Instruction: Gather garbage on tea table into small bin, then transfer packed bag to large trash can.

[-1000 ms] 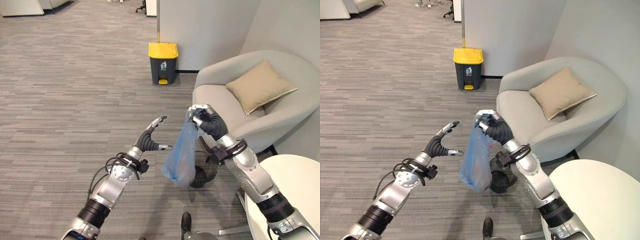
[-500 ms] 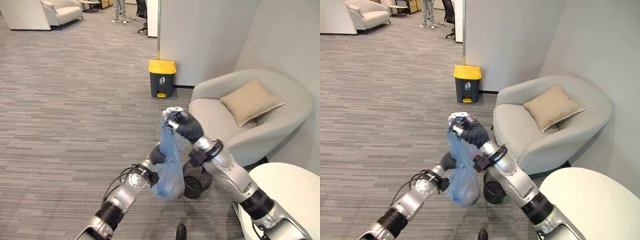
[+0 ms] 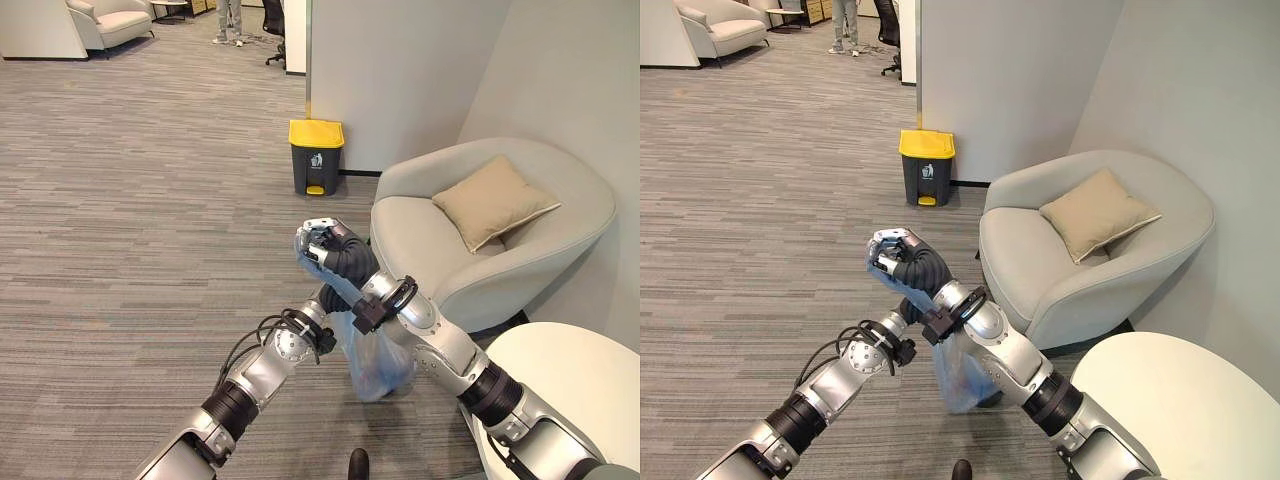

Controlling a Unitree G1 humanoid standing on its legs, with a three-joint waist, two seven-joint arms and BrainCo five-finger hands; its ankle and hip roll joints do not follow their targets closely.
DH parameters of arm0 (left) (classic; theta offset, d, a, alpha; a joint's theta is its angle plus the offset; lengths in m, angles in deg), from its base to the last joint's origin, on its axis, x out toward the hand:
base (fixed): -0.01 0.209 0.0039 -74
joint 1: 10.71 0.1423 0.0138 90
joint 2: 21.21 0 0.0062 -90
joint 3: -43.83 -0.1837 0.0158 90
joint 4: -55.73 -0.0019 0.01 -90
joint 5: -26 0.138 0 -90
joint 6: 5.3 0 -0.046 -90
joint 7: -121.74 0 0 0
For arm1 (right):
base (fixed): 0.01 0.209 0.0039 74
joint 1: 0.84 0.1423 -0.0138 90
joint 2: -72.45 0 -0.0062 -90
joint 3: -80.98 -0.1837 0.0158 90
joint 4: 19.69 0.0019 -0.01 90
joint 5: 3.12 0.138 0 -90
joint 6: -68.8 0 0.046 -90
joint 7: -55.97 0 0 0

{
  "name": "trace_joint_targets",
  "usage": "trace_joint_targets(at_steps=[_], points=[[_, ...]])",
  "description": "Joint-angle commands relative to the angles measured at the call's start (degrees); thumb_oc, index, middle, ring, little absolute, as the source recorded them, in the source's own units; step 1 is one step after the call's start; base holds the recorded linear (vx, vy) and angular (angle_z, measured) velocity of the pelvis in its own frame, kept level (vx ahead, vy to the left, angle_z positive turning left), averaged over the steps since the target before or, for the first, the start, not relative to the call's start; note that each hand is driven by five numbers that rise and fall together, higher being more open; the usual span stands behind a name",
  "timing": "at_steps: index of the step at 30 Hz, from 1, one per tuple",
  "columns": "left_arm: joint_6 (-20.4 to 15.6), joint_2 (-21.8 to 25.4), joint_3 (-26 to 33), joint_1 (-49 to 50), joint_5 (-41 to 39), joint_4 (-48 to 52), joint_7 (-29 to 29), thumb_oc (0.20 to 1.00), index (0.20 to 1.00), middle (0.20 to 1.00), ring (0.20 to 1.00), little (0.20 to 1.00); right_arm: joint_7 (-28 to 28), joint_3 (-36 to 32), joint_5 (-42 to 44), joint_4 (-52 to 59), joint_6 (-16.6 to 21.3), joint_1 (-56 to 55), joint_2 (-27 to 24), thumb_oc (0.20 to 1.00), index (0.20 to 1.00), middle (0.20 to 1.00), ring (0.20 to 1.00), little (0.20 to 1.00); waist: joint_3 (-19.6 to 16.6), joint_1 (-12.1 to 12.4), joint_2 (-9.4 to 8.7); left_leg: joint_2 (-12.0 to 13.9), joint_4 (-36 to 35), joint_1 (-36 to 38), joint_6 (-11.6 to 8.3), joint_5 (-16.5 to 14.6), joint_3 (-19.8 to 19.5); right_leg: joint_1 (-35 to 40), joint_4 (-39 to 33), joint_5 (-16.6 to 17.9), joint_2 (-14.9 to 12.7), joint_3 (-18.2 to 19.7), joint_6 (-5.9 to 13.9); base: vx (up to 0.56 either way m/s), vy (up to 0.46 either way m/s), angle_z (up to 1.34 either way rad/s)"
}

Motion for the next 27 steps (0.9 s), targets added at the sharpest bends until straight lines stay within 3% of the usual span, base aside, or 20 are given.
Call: trace_joint_targets(at_steps=[1, 4, 15, 17, 27], points=[[-4.3, -1.3, 3.0, -3.9, -3.8, 2.2, 3.4, 0.2, 0.2, 0.2, 0.2, 0.2, 1.2, -3.2, -0.5, 2.4, 3.3, 2.7, 2.2, 0.2, 0.2, 0.2, 0.2, 0.2, 0.8, -0.2, 0.52, -0.6, -0.5, -2.2, 0.92, -3.1, -2.0, 7.8, 0.1, -11.6, -1.7, -0.3, 5.13, 0.0, 0.0, 0.0], [-4.5, -0.8, 4.5, -2.5, -4.2, 3.2, 3.8, 0.2, 0.2, 0.2, 0.2, 0.2, 1.3, -3.8, -2.1, 2.3, 3.4, 1.4, 1.5, 0.2, 0.2, 0.2, 0.2, 0.2, 0.7, -0.2, 0.64, -0.7, -0.5, -2.0, 0.94, -3.2, -1.9, 8.1, 0.1, -11.6, -1.8, -0.2, 5.16, 0.02, 0.005, -0.02], [-5.6, 2.9, 12.8, 5.3, -3.6, 8.7, 3.8, 0.2, 0.2, 0.2, 0.2, 0.2, 0.1, -11.0, -20.3, 4.6, 3.8, -5.1, -6.1, 0.2, 0.2, 0.2, 0.2, 0.2, 0.5, -0.1, 1.17, -1.0, -0.5, -1.3, 1.22, -3.5, -2.1, 9.0, 0.1, -12.0, -2.0, -0.3, 5.42, 0.01, 0.002, 0.0], [-5.6, 3.5, 14.3, 6.7, -3.6, 9.2, 3.7, 0.2, 0.2, 0.2, 0.2, 0.2, -0.8, -12.8, -25.6, 6.2, 4.3, -5.5, -8.3, 1.0, 1.0, 1.0, 1.0, 1.0, 0.5, -0.2, 1.22, -1.0, -0.5, -1.2, 1.29, -3.6, -2.2, 9.0, 0.0, -12.0, -2.0, -0.3, 5.47, 0.0, 0.0, 0.0], [-5.7, 5.4, 22.2, 14.1, -4.1, 8.6, 4.3, 0.2, 0.2, 0.2, 0.2, 0.2, -5.2, -21.1, -44.9, 17.0, 7.9, -6.3, -17.8, 1.0, 1.0, 1.0, 1.0, 1.0, 0.0, -0.4, 1.48, -1.1, -0.5, -1.0, 1.65, -3.9, -2.2, 9.1, 0.0, -12.0, -2.1, 0.3, 5.72, 0.0, 0.001, 0.0]])
